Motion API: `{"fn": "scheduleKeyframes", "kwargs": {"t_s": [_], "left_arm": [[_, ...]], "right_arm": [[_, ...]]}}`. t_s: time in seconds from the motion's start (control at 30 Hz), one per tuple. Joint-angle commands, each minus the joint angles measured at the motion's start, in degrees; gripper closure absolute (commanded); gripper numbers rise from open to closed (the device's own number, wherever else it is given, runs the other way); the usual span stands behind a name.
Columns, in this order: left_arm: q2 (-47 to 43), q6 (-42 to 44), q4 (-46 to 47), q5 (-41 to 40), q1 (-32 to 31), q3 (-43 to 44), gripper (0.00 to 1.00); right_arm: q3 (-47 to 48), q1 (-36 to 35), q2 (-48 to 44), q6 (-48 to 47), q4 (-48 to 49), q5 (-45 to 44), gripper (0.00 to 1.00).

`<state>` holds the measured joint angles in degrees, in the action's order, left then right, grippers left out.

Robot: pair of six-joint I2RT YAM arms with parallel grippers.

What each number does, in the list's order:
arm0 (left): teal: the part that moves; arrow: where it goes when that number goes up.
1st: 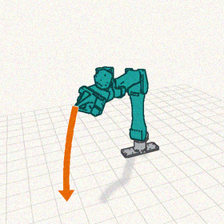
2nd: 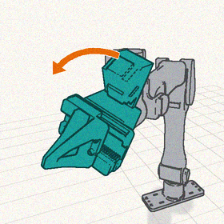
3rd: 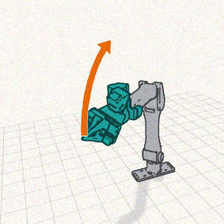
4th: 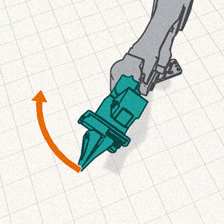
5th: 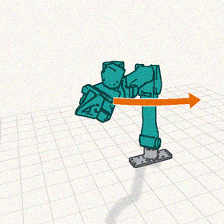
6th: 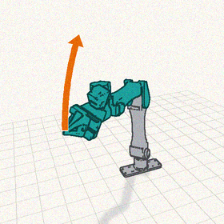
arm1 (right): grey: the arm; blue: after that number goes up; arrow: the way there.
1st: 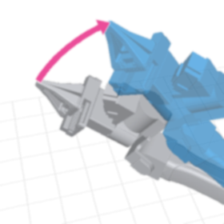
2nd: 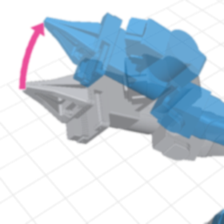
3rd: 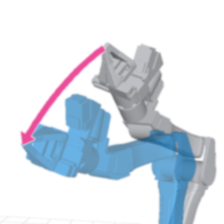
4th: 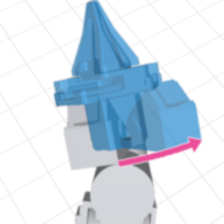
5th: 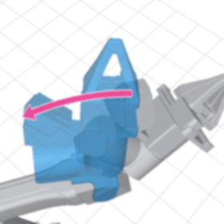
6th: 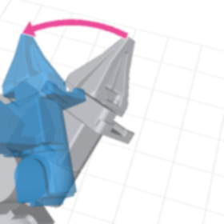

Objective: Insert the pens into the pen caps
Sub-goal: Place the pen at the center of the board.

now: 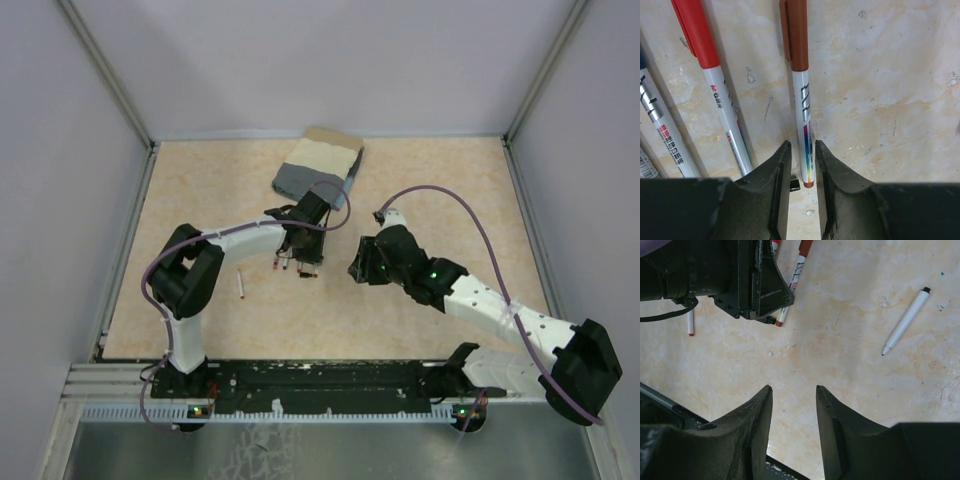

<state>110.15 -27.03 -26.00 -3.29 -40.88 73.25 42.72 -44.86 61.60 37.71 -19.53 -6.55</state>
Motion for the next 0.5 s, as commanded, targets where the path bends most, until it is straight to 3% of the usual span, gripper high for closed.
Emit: {"fn": "scheduleKeyframes", "kwargs": {"t_s": [0.0,0.13,0.27,0.47], "left_arm": [[2.4,-0.5,-1.5,0.4,0.3,0.0,0.68],[2.7,-0.4,-1.5,0.5,0.4,0.2,0.67],[2.6,-0.3,-2.0,-0.8,0.4,-0.1,0.77],[1.6,-1.1,-1.7,-1.6,0.4,-1.8,0.80]], "right_arm": [[0.4,0.4,-0.4,-0.4,0.9,0.0,0.60],[0.3,0.4,-0.5,-0.3,0.7,-0.2,0.60],[0.3,0.4,-0.6,-0.2,0.7,-0.2,0.60],[0.3,0.4,-0.1,-0.2,1.0,0.1,0.60]]}}
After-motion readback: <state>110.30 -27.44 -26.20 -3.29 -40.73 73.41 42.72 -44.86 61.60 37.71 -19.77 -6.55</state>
